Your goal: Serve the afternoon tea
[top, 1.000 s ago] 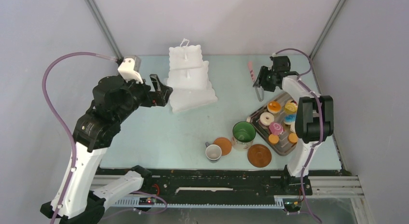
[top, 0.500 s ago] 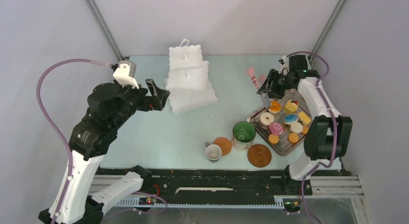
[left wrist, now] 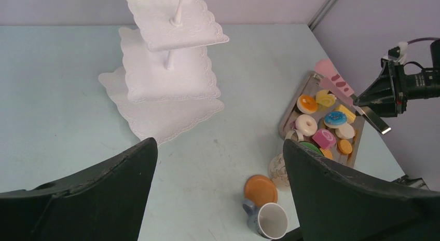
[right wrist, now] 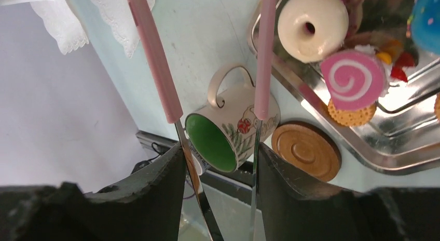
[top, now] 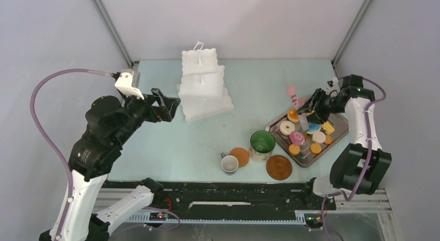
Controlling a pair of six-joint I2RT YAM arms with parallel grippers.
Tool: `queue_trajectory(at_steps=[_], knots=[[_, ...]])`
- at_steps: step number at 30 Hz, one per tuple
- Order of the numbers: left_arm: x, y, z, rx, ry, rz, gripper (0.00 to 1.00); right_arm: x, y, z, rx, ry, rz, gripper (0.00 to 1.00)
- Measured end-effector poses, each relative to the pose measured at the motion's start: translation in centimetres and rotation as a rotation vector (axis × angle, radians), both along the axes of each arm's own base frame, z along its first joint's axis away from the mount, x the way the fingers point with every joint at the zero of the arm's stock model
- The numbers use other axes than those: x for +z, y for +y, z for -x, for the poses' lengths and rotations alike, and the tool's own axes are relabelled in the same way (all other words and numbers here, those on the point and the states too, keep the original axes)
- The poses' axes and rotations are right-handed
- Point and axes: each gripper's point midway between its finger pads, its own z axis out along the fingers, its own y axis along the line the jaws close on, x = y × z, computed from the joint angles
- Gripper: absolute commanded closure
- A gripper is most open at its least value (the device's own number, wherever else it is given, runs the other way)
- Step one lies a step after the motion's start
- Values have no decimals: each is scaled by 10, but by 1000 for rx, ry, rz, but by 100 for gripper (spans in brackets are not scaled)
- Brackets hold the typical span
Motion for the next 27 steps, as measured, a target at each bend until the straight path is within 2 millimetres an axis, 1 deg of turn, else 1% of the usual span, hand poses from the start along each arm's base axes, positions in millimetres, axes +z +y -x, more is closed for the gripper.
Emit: queue_trajectory(at_steps=[6, 9, 13, 27], knots=[[3, -2, 0, -8, -10, 5, 2, -10, -11, 25, -55, 67, -59, 49], [3, -2, 1, -7, -12, 6, 2, -13, -16, 32, -82, 78, -67, 50], [5, -1, 1, -5, -18, 7, 2, -22, -17, 41, -96, 107, -78, 51], [7, 3, 3, 8, -36, -10, 2, -39, -27, 48, -142, 150, -94, 53]])
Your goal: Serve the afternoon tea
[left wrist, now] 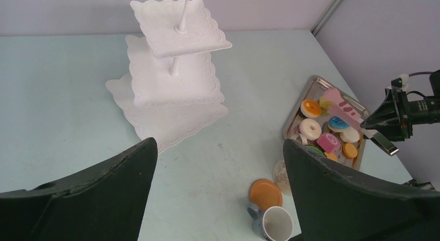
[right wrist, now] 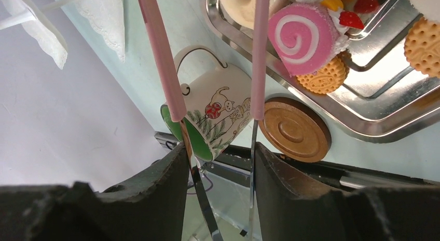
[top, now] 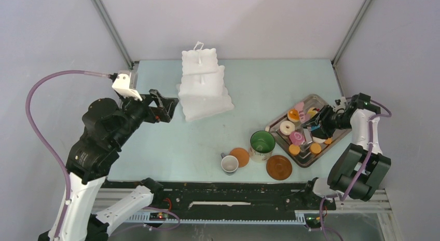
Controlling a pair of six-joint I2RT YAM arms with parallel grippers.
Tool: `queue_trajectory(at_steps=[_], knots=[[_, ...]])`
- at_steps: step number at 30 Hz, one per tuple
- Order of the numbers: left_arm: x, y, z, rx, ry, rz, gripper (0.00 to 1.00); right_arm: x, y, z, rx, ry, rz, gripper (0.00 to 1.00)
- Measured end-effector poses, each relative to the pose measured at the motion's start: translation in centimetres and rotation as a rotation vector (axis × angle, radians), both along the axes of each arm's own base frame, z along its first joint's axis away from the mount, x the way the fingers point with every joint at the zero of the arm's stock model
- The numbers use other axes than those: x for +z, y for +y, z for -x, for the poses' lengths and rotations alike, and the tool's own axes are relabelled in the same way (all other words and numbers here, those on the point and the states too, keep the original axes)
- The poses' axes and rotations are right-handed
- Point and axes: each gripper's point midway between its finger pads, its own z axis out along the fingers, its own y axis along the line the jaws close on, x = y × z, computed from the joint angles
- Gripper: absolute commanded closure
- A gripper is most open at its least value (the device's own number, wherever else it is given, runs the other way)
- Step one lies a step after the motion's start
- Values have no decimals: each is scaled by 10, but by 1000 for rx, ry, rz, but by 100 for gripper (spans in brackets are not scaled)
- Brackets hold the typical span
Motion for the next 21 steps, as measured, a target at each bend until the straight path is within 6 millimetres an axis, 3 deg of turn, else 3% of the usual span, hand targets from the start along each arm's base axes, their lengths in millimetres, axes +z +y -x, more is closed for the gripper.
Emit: queue_trajectory(at_steps=[21], knots=[[0, -3, -7, 1, 13, -13, 2, -43, -13, -6, -39, 82, -70, 57]])
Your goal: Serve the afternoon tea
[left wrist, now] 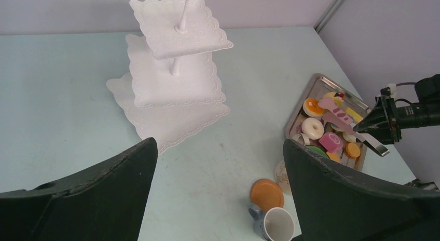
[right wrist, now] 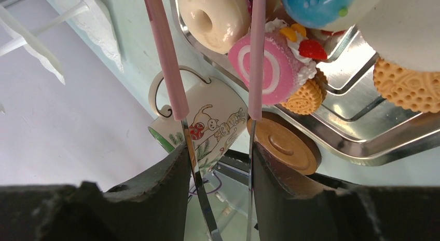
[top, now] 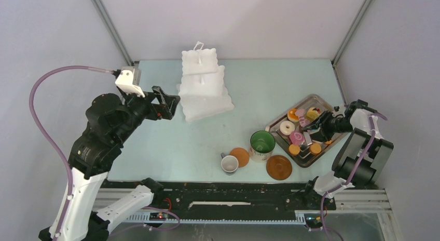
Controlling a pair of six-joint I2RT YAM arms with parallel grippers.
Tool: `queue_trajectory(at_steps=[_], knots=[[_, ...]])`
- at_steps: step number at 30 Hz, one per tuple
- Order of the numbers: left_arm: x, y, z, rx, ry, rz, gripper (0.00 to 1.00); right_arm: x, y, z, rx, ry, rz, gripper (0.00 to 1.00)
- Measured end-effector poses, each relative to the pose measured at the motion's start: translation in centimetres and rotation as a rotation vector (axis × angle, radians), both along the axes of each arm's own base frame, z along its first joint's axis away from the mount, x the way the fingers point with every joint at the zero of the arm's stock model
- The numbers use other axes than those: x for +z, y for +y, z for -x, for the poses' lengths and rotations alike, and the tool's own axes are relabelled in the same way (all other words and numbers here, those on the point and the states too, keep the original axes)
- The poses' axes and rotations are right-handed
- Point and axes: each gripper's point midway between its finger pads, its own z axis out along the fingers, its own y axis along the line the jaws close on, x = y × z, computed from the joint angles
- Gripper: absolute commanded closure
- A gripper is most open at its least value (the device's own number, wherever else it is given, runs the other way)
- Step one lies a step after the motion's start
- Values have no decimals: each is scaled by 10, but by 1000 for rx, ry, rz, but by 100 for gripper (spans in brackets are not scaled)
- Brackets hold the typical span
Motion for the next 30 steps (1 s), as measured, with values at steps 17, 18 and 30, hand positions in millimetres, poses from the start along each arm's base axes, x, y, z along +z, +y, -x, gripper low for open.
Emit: queue_trajectory(at_steps=[17, 18, 30], knots=[[-5, 0, -3, 10, 18, -14, 2, -10, 5, -13, 27, -23, -28, 85], [-5, 0, -3, 10, 18, -14, 2, -10, 5, -13, 27, -24, -28, 91], [-5, 1, -3, 10, 19, -14, 2, -10, 5, -13, 27, -24, -30, 100]])
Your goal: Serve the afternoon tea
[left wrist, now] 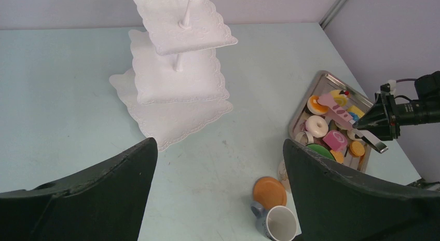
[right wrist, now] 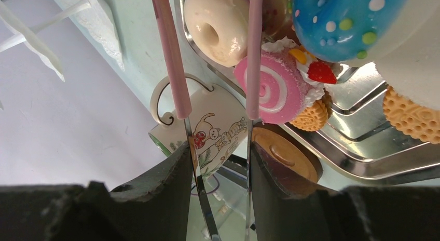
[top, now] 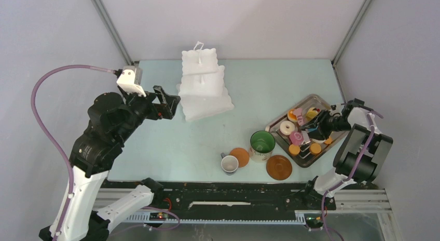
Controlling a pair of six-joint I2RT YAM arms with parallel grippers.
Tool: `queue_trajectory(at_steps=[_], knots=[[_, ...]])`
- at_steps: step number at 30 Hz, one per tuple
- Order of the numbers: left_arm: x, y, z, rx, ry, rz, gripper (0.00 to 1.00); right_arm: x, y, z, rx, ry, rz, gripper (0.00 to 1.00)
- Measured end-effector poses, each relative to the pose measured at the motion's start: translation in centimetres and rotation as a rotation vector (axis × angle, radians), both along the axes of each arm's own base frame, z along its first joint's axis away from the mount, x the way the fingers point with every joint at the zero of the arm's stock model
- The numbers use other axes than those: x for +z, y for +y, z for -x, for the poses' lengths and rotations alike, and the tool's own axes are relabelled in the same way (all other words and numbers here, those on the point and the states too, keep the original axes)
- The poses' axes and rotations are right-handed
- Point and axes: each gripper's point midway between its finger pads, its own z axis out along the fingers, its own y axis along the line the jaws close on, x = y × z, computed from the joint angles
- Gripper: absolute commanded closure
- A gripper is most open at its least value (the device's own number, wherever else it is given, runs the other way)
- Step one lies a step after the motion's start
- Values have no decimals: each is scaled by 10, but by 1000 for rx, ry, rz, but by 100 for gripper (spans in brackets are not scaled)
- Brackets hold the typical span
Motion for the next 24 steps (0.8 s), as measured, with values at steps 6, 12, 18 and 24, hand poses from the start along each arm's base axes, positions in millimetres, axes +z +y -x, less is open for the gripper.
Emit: queue_trajectory(at_steps=[6, 12, 18, 24], knots=[[0, 0, 0, 0, 0, 1, 2, 7, -7, 3, 12, -44, 130, 95], [0, -1, 0, -4, 1, 1, 2, 21, 4, 5, 141, -157, 409, 88], [0, -2, 1, -9, 1, 3, 2, 48, 30, -10, 266, -376, 651, 78], [-3, -3, 3, -21, 13, 0, 2, 35, 49, -79, 372, -452, 751, 74]])
